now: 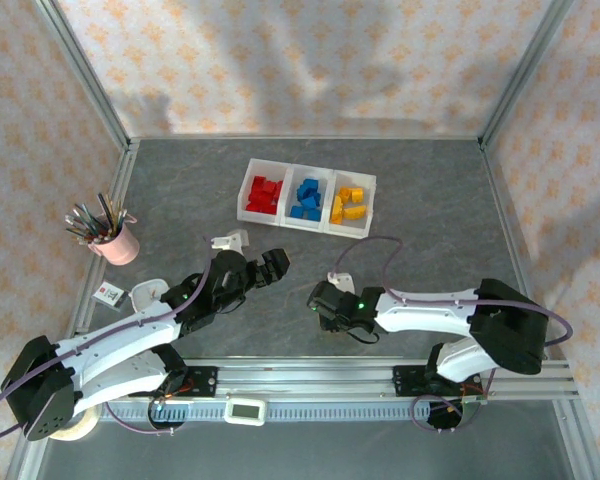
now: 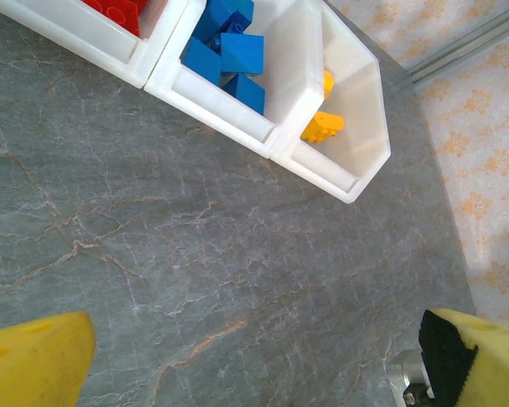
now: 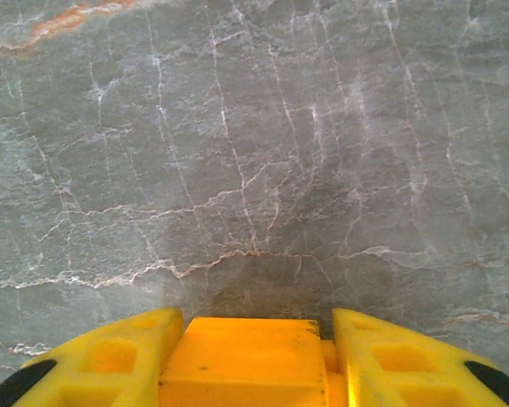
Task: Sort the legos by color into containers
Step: Pick up the lego from the bottom-center of the table, then place the lego in the container.
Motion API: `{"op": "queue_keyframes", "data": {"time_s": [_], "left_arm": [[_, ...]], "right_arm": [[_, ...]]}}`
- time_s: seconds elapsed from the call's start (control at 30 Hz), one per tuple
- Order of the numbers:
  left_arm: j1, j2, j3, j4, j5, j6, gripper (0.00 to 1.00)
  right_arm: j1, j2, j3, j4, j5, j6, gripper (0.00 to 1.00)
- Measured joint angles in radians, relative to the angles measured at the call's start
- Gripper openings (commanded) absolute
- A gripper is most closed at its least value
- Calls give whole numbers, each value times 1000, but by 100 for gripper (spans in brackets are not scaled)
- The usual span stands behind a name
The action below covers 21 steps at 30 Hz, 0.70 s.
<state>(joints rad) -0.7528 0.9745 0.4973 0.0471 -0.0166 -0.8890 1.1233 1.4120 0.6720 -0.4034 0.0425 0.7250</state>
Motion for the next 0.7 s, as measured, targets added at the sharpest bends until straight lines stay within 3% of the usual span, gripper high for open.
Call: {"op": "queue_keyframes", "data": {"time_s": [0.3, 0.7], "left_arm": [[0, 0, 28, -40, -18, 31, 99], [107, 28, 161, -82, -31, 137, 99]], "right_arm": [[-41, -10, 90, -34, 38, -39, 37], [-402, -1, 324, -7, 109, -248, 38]]}}
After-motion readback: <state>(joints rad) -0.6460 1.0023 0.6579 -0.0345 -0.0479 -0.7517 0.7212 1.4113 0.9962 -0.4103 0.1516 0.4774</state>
